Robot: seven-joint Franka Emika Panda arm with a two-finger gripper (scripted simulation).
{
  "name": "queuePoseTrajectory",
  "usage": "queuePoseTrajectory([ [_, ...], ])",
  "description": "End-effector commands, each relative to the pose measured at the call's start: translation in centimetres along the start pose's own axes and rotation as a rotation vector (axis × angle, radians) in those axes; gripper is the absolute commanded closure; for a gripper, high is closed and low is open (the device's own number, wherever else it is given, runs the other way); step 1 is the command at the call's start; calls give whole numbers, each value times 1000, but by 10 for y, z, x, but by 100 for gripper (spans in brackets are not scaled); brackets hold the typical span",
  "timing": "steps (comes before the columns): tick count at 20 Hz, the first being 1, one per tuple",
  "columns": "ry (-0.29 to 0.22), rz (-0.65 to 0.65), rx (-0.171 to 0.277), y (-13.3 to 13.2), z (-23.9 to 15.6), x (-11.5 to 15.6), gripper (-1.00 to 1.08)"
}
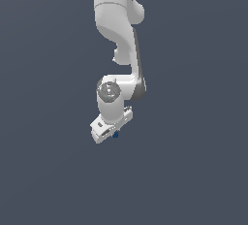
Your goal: Pick up the object and move it to a goal position.
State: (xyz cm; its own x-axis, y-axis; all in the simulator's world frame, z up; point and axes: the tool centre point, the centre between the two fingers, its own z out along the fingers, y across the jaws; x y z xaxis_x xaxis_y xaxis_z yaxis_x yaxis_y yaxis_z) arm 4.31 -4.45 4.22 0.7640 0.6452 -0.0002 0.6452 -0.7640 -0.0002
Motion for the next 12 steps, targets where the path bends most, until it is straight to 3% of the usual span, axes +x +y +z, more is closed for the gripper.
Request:
queuePoseTrajectory([
  [1, 0, 0, 0, 0, 0, 0, 108],
  [12, 0, 0, 0, -2, -26, 1, 108],
])
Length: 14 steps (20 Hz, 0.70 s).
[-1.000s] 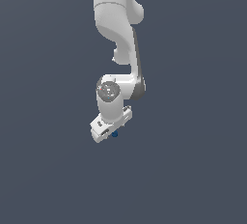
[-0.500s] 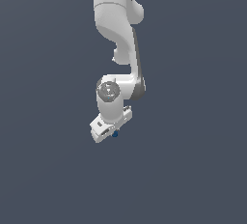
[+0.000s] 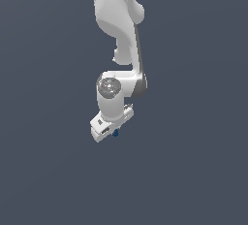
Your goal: Pick up the object and move it to a goal position.
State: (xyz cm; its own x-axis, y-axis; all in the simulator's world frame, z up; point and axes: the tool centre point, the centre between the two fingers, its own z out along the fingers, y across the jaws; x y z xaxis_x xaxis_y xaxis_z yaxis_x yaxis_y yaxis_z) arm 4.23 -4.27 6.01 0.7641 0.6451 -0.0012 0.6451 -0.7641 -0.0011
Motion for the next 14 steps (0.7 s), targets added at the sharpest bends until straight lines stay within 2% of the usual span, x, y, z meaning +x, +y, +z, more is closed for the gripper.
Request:
queuePoseTrajectory([
  [1, 1, 0, -1, -1, -14, 1, 108],
  [7, 1, -1, -1, -6, -65, 4, 108],
  [14, 1, -1, -1, -13, -147, 9, 108],
])
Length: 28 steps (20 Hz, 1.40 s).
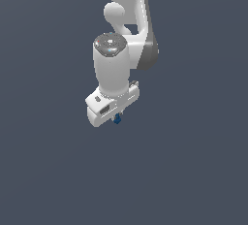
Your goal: Pick up the object and move it to a goal position.
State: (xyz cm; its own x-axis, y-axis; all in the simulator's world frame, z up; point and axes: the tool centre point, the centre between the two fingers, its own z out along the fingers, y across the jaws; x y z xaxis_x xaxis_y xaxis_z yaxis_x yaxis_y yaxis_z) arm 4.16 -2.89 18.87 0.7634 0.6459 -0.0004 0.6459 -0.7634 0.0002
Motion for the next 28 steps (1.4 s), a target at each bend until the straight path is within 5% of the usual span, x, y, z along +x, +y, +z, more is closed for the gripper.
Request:
queuePoseTrajectory([
  [1, 0, 0, 0, -3, -31, 2, 108],
  [15, 1, 0, 1, -12, -179, 14, 108],
  [28, 1, 1, 0, -13, -225, 19, 108],
])
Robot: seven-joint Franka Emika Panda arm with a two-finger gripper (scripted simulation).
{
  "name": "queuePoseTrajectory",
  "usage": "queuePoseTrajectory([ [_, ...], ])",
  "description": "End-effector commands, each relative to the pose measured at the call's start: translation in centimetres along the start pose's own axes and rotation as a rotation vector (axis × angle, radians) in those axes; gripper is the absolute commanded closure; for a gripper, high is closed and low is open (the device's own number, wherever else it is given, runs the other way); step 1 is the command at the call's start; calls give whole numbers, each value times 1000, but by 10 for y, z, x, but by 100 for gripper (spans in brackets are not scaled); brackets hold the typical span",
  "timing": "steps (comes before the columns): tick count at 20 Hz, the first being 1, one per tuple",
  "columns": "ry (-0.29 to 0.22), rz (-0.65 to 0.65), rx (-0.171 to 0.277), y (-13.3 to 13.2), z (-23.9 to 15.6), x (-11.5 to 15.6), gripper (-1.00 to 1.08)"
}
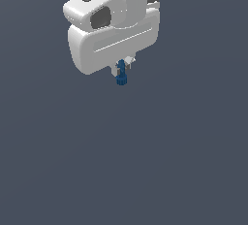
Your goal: Pick up the object and move it to a goal position.
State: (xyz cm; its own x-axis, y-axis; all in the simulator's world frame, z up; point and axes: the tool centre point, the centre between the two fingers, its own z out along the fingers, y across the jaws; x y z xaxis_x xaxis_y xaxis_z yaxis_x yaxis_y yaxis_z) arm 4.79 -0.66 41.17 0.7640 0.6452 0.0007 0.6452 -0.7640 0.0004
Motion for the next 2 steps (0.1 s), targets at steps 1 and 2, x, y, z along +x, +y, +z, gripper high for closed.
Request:
queuePoseTrajectory([
  [1, -1, 0, 0, 0, -2, 0, 108],
  [2, -1, 0, 0, 0, -2, 0, 108],
])
